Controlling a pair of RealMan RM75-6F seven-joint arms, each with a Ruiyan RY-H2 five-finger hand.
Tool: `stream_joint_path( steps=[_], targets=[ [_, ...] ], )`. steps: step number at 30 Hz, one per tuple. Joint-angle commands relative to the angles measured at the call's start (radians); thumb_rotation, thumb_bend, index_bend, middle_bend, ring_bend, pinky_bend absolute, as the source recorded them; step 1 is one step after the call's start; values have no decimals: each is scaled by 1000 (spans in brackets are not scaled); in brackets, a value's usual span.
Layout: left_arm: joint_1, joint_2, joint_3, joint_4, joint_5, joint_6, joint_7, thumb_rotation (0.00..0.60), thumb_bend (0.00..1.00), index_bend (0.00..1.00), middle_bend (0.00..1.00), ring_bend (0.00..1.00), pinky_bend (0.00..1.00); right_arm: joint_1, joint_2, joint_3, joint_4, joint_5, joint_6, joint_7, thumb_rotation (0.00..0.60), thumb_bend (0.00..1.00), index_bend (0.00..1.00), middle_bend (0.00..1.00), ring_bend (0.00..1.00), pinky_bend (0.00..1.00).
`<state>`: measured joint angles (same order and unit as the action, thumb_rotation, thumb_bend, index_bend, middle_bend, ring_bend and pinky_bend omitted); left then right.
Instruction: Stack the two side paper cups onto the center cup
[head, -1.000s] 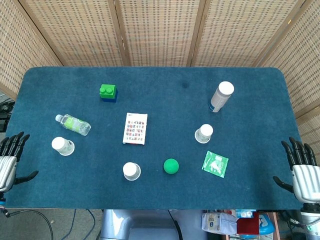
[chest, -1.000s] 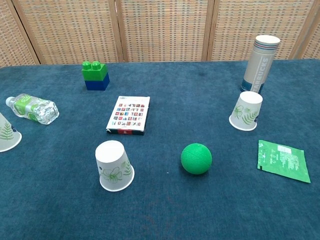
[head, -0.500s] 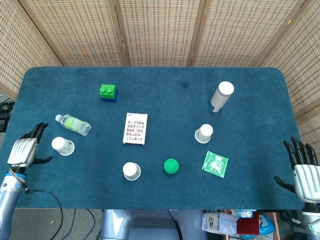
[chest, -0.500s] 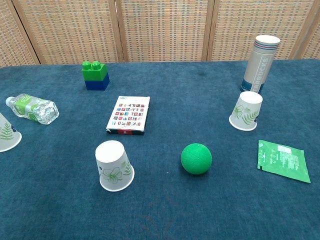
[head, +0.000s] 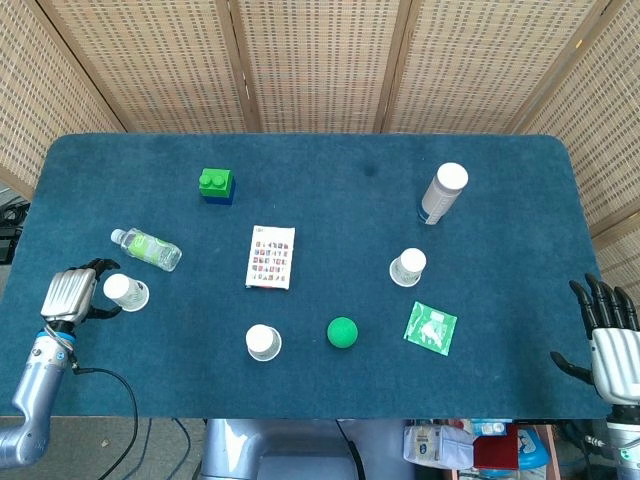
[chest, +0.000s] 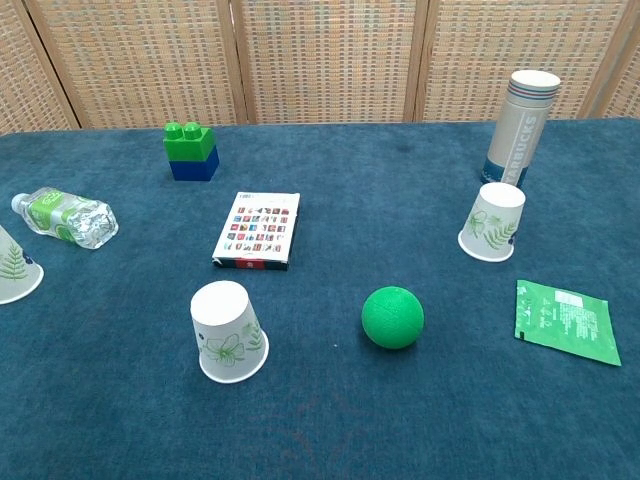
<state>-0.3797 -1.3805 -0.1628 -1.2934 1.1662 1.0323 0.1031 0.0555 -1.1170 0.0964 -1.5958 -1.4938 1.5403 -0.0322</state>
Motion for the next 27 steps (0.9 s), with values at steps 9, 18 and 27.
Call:
stream_joint_path(
  steps=[9, 18, 27],
  targets=[
    [-20, -50, -11, 63, -34, -3, 24, 600, 198, 376, 393, 471, 438, 2, 0, 2, 4, 8, -9, 8, 600, 0, 2, 0, 0, 0],
    [-24, -60, -15, 81, -32, 1, -2, 600, 269, 434, 445, 514, 482, 3, -1, 1, 4, 10, -13, 8, 600, 0, 2, 0, 0, 0],
    [1, -11, -18, 17, 16, 67, -60, 600, 275, 434, 445, 514, 481, 3, 0, 0, 2, 12, -17, 10, 600, 0, 2, 0, 0, 0]
  ],
)
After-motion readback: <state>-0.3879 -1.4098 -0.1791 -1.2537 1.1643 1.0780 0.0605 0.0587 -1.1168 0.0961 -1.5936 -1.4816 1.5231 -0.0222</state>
